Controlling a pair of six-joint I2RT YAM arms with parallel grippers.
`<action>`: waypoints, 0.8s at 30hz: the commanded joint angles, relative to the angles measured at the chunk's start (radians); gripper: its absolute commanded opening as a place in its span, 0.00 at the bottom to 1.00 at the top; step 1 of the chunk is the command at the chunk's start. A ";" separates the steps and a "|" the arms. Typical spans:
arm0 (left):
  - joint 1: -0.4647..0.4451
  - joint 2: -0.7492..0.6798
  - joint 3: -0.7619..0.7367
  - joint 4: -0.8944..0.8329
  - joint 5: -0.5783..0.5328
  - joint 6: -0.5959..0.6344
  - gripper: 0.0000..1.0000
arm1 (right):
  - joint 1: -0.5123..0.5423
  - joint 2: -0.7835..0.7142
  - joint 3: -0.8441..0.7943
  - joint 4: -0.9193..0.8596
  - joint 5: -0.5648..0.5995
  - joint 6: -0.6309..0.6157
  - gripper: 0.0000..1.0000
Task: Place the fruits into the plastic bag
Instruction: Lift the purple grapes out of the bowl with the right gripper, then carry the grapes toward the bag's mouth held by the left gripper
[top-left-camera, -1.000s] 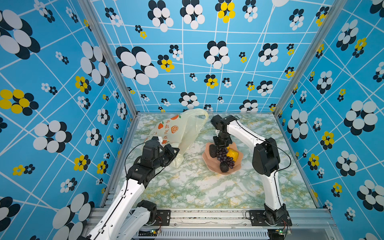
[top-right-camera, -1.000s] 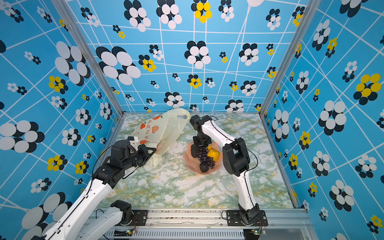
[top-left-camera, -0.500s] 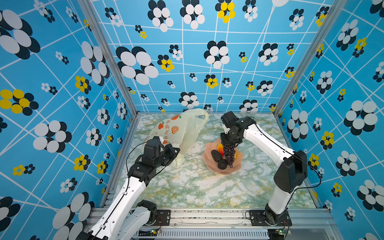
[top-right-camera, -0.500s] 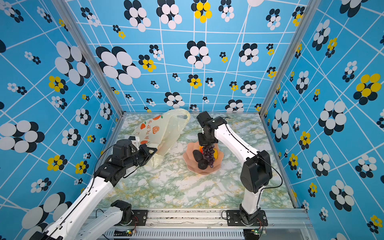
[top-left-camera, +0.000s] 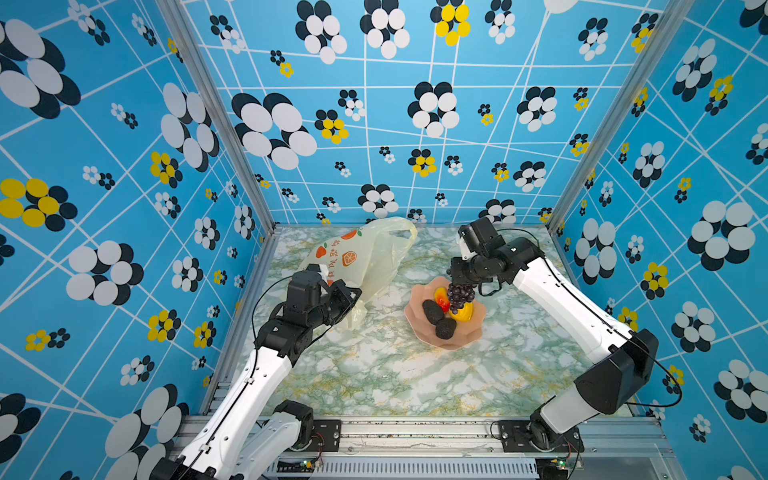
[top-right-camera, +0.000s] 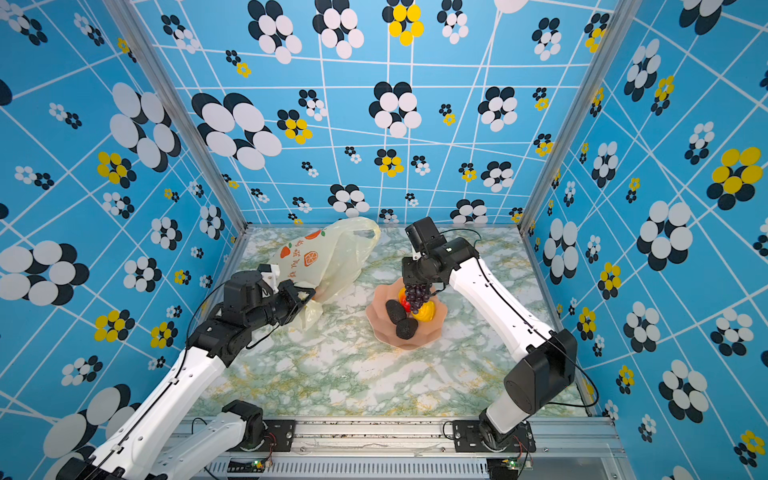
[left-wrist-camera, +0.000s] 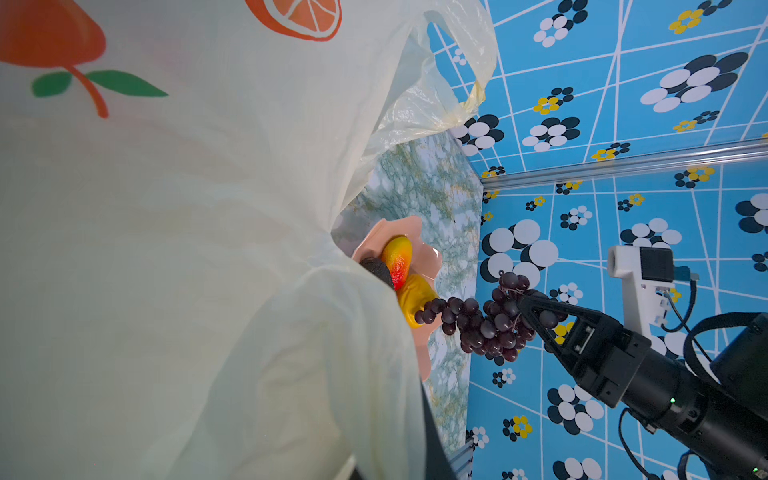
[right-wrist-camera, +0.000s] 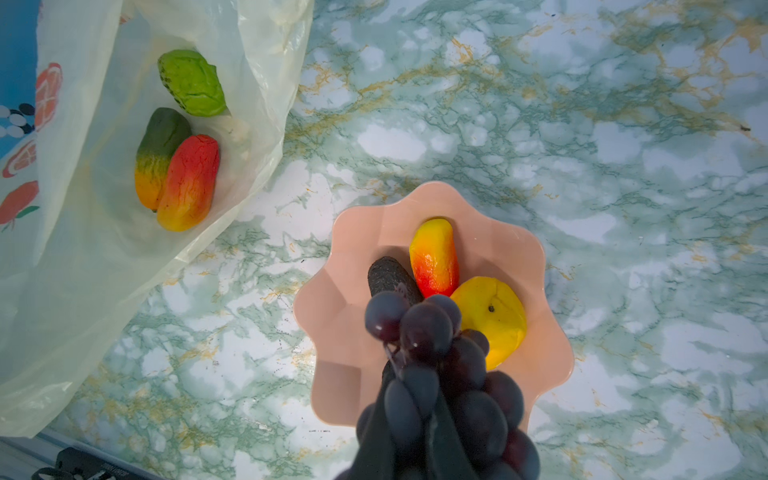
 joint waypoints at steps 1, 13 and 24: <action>-0.017 0.007 0.037 -0.008 0.009 0.019 0.00 | -0.006 -0.034 0.043 0.019 0.004 0.023 0.10; -0.049 0.002 0.064 -0.035 -0.005 0.025 0.00 | -0.006 -0.033 0.214 0.064 -0.050 0.101 0.10; -0.058 -0.011 0.073 -0.047 -0.006 0.026 0.00 | -0.003 0.056 0.365 0.145 -0.117 0.172 0.09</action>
